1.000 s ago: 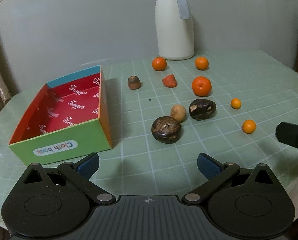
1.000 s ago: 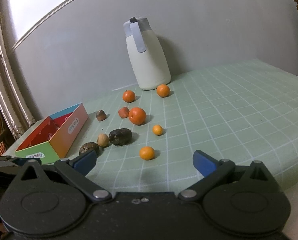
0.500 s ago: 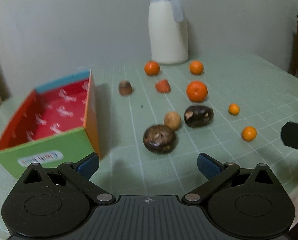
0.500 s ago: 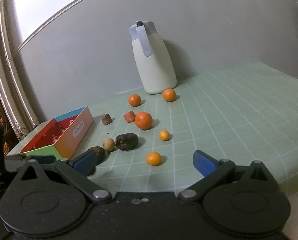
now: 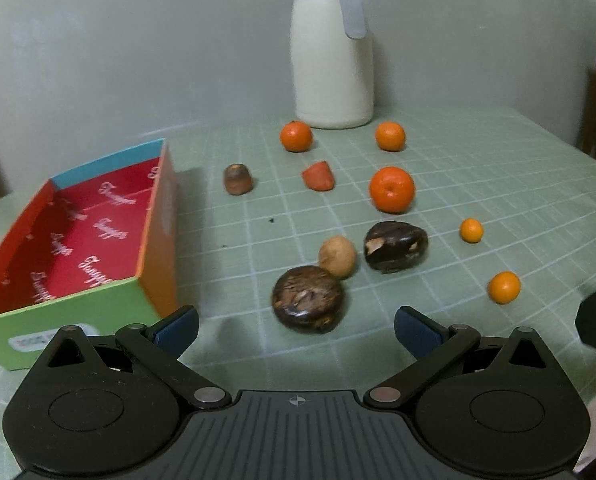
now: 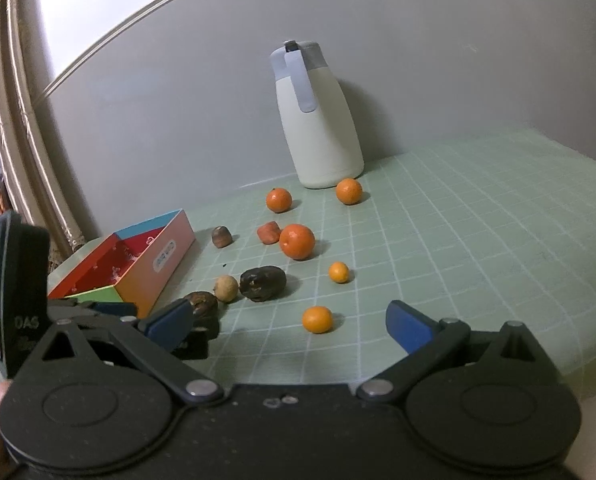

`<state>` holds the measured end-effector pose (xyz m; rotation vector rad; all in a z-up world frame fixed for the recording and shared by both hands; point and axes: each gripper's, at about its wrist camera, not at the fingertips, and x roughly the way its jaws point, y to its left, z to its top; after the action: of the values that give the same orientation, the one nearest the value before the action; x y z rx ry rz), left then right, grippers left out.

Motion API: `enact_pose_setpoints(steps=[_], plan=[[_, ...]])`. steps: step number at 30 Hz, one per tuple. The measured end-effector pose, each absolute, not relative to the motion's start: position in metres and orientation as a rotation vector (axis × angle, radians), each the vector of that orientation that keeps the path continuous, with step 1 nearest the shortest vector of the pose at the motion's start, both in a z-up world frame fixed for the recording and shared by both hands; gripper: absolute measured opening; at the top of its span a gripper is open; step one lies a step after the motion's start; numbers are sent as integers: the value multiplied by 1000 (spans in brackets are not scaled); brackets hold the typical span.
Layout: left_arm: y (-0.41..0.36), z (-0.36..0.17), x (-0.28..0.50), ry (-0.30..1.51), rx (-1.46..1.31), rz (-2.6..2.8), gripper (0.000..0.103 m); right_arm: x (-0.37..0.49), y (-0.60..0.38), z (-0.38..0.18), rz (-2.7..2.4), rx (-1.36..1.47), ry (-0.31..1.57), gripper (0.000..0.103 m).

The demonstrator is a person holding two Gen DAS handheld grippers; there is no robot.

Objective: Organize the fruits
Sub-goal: 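Close the left gripper on the large dark brown fruit, then carry the dark fruit over the red box and open the left gripper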

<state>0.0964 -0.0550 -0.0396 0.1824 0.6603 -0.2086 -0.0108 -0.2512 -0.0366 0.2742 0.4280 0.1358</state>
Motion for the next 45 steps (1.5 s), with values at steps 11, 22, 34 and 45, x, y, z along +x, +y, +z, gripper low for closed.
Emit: enact_pose_setpoints(steps=[11,22,34,45], plan=[[-56,-43,118,696,127,-230,60,-14,-250,-34,148,252,415,103],[-57,-45,116,671,115,-246,43,-14,-251,-33,155,258,410,103],[-35,-4,95,505,107,-192,42,-12,-250,-34,150,262,415,103],[65,8,119,502,43,99,42,-2,-234,-39,176,252,440,103]])
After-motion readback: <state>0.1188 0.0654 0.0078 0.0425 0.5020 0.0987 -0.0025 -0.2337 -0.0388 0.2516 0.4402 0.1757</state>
